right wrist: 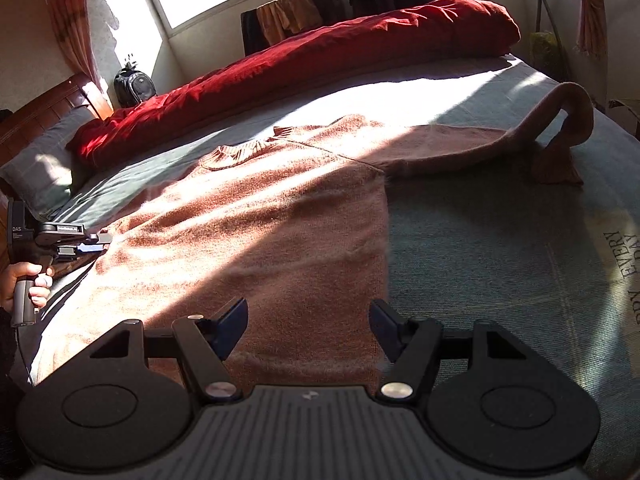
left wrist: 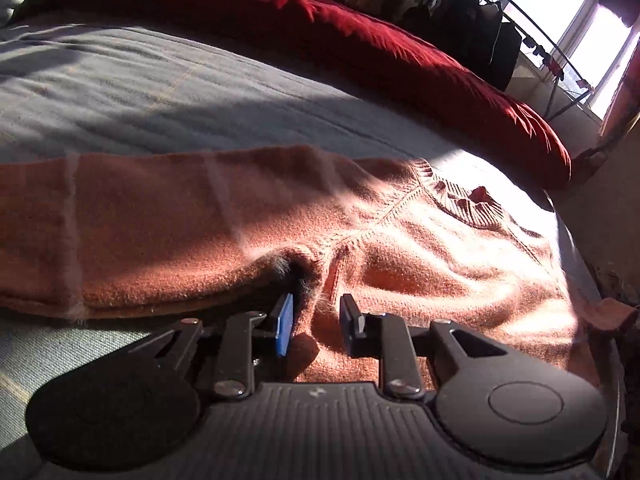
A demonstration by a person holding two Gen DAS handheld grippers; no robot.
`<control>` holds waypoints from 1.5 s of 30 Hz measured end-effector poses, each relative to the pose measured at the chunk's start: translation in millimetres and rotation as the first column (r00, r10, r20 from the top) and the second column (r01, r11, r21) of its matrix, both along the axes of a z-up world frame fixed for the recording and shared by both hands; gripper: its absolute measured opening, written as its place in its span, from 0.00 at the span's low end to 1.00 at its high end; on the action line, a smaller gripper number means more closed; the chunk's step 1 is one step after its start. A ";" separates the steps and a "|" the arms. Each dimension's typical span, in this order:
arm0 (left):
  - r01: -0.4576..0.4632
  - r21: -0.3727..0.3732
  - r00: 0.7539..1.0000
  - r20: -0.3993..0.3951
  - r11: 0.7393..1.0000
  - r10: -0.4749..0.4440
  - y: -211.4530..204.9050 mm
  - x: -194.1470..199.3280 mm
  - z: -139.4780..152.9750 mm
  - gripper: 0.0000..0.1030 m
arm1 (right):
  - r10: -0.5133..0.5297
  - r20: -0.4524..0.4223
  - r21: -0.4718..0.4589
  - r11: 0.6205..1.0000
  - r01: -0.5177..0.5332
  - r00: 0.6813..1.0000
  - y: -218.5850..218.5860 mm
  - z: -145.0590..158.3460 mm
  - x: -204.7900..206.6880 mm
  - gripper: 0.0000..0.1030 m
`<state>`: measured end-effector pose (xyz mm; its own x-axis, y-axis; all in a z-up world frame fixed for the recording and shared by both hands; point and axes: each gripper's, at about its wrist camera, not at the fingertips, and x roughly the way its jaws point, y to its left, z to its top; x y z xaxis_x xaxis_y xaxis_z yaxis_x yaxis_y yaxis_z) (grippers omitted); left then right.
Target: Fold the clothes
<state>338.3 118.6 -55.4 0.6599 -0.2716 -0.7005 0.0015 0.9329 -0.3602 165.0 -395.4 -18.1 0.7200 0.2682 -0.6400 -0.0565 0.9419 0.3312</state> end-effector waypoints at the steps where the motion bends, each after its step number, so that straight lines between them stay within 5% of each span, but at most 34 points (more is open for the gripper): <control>1: 0.028 0.044 0.999 0.015 0.999 -0.029 -6.3 -9.8 8.3 0.23 | -0.004 0.002 0.013 1.000 0.004 1.000 -4.5 1.6 5.5 0.69; 6: 0.222 0.138 0.969 0.083 0.965 -0.234 -53.4 -68.3 37.4 0.41 | -0.032 -0.019 0.114 0.993 0.034 0.999 -34.0 -3.3 49.5 0.69; 12: 0.399 0.257 0.895 0.102 0.880 -0.435 -115.5 -132.8 31.0 0.42 | -0.090 -0.125 0.202 0.973 0.115 0.988 -48.2 -43.0 74.1 0.67; 16: 0.454 0.292 0.865 0.079 0.842 -0.495 -132.5 -160.6 16.3 0.43 | -0.078 -0.139 0.279 0.953 0.115 0.987 -51.6 -58.4 43.2 0.67; 24: 0.442 0.294 0.873 0.079 0.848 -0.482 -139.2 -192.4 4.8 0.44 | 0.041 -0.169 0.492 0.869 0.049 0.985 -50.7 -81.4 -19.0 0.67; 33: 0.379 0.302 0.901 0.094 0.875 -0.423 -125.1 -221.2 11.1 0.50 | 0.177 -0.118 0.539 0.838 -0.087 0.977 -33.9 -91.4 -58.7 0.68; 34: 0.374 0.308 0.903 0.093 0.875 -0.419 -124.1 -223.7 12.0 0.50 | 0.183 -0.116 0.539 0.837 -0.093 0.976 -32.1 -92.2 -61.7 0.64; 36: 0.367 0.321 0.906 0.091 0.873 -0.414 -122.0 -228.2 14.4 0.50 | 0.156 -0.155 0.468 0.881 -0.066 0.976 -26.3 -87.6 -63.8 0.18; 37: 0.361 0.332 0.907 0.091 0.871 -0.411 -121.2 -230.8 16.2 0.50 | 0.136 -0.176 0.424 0.904 -0.050 0.975 -23.6 -84.0 -64.6 0.08; 42: 0.342 0.391 0.910 0.089 0.855 -0.405 -115.1 -241.1 22.9 0.50 | 0.113 -0.134 0.366 0.929 -0.057 0.985 -30.4 -54.4 -75.2 0.07; 45: 0.336 0.405 0.915 0.074 0.850 -0.397 -109.8 -243.2 21.3 0.51 | 0.106 -0.191 0.270 0.961 -0.052 0.976 -28.6 -54.8 -74.9 0.07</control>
